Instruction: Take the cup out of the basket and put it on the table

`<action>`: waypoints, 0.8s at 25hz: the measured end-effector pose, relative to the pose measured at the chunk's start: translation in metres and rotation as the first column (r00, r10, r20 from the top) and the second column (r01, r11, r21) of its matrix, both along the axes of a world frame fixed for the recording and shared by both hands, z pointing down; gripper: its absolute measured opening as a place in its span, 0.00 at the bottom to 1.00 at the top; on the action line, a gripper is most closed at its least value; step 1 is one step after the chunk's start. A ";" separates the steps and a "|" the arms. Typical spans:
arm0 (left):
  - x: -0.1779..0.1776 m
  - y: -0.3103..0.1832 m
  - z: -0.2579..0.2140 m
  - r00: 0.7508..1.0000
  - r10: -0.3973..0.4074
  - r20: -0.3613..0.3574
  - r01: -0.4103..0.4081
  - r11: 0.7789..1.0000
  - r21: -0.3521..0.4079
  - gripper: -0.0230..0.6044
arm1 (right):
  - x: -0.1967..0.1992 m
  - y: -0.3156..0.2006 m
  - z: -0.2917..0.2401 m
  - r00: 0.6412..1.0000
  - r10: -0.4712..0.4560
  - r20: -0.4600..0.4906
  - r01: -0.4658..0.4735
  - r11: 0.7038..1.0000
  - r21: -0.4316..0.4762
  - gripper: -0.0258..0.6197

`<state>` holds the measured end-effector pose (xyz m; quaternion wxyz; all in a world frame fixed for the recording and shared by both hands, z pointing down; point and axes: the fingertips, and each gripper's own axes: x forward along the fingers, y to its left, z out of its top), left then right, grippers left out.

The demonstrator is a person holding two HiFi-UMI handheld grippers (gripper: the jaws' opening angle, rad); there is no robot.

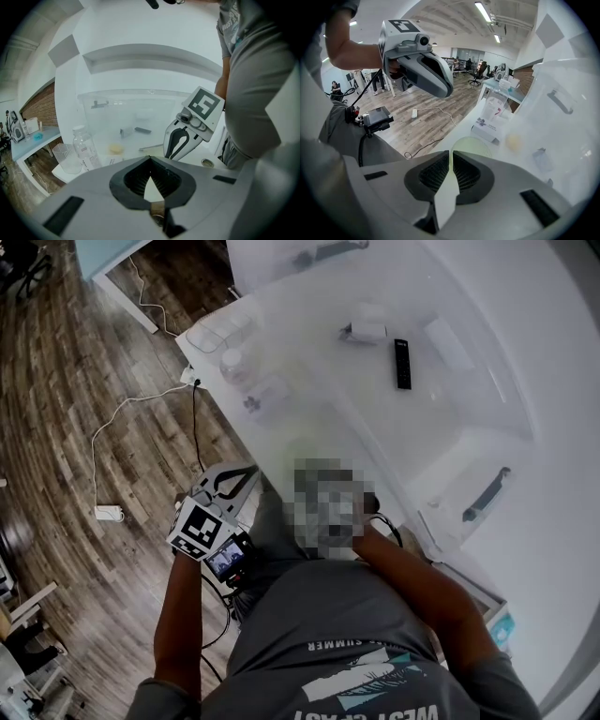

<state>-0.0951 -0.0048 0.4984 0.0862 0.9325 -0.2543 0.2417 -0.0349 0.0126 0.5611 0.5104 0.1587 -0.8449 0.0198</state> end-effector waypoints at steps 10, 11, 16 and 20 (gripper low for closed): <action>0.000 0.006 0.001 1.000 -0.004 -0.001 0.004 1.000 -0.002 0.05 | 0.005 0.009 0.005 1.000 -0.003 -0.025 0.003 1.000 -0.024 0.10; 0.001 0.007 0.001 1.000 -0.004 -0.001 0.004 1.000 -0.003 0.05 | 0.005 0.010 0.005 1.000 -0.005 -0.024 0.004 1.000 -0.023 0.10; 0.000 0.011 0.002 1.000 -0.011 -0.003 0.011 1.000 -0.001 0.05 | 0.003 0.012 0.004 1.000 -0.011 -0.018 0.010 1.000 -0.017 0.10; -0.002 0.013 0.004 1.000 -0.023 -0.002 0.023 1.000 -0.001 0.05 | 0.002 0.014 0.002 1.000 -0.019 -0.012 0.019 1.000 -0.012 0.10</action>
